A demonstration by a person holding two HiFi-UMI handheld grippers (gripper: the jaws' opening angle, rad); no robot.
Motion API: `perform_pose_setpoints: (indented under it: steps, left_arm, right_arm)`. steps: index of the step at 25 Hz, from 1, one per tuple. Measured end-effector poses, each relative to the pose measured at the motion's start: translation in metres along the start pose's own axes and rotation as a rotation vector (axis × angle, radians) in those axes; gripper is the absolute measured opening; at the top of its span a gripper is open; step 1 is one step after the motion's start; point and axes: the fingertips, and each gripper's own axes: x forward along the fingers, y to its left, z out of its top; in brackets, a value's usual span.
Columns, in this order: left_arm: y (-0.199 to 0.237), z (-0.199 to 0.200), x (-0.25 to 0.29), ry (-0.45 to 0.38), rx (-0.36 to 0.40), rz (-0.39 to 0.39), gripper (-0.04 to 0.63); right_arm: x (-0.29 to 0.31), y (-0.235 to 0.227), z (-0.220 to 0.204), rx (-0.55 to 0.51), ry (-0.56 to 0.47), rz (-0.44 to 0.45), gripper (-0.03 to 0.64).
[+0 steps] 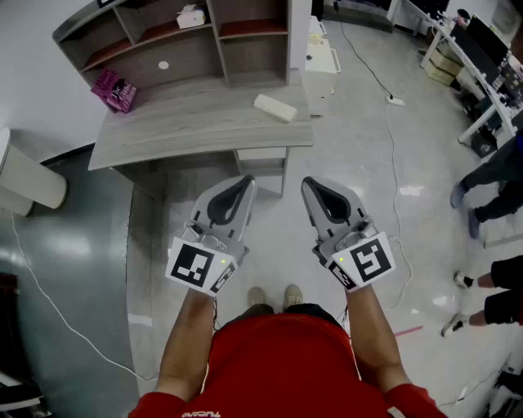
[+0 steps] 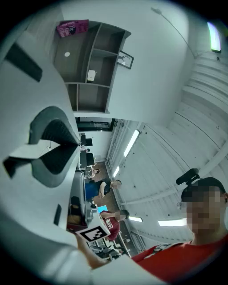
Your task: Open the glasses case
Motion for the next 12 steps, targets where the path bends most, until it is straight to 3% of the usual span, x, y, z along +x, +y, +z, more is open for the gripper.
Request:
perform_pose_setpoints:
  steps: [12]
  left_arm:
    - [0.036, 0.000, -0.022, -0.008, -0.009, 0.026, 0.008]
  right_arm:
    - [0.021, 0.014, -0.003, 0.030, -0.006, -0.016, 0.003]
